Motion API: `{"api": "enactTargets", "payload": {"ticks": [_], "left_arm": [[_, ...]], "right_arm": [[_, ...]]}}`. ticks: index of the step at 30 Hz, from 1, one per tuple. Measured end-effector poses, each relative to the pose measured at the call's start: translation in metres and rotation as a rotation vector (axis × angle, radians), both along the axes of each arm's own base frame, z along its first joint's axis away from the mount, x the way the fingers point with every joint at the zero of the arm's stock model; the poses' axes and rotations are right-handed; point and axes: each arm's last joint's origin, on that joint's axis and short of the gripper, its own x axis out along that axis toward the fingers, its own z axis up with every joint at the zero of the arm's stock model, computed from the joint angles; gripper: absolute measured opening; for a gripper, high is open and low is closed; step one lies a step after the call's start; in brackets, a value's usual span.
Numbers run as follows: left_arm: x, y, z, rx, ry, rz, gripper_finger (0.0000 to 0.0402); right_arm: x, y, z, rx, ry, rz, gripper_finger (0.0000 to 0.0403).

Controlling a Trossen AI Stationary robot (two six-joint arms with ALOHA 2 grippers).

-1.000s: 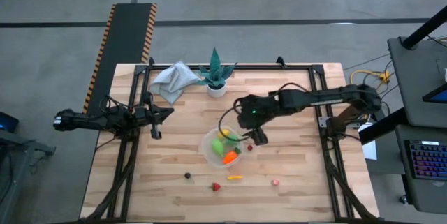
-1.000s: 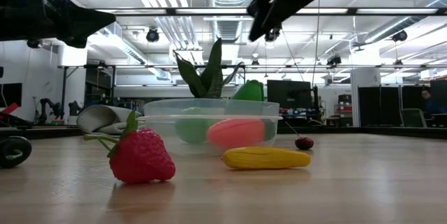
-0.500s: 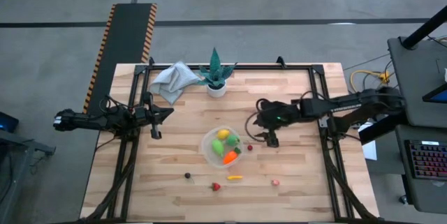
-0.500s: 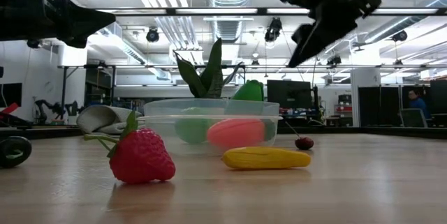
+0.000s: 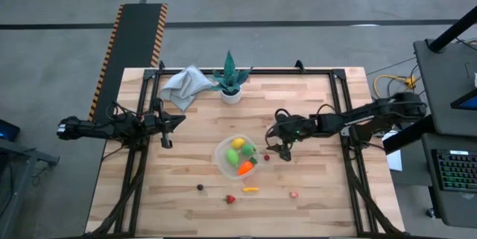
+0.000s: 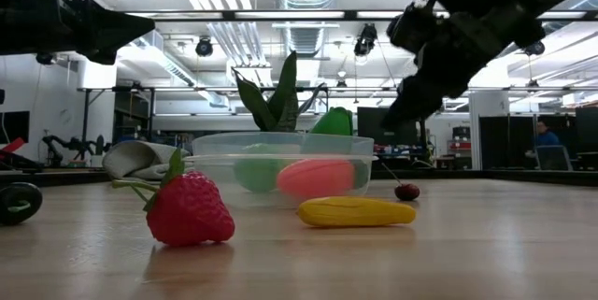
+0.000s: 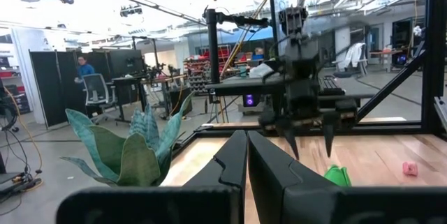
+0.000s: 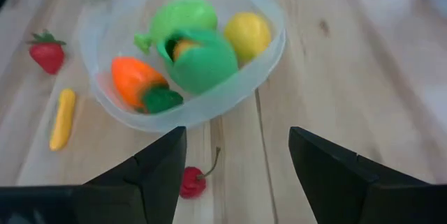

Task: Pick and placing Produce into tupperware
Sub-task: Put the red cherry into the bin

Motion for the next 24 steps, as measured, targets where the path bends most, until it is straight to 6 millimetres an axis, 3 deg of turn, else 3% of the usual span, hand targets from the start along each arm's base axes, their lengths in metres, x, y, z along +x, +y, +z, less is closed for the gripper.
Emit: {"api": "enactTargets", "payload": {"ticks": [11, 24], "left_arm": [[0.0, 0.0, 0.0, 0.0, 0.0, 0.001, 0.0], [0.0, 0.0, 0.0, 0.0, 0.001, 0.0, 0.0]], "right_arm": [[0.015, 0.005, -0.037, 0.087, 0.09, 0.004, 0.0246], [0.02, 0.006, -0.054, 0.089, 0.129, 0.004, 0.0211]]}}
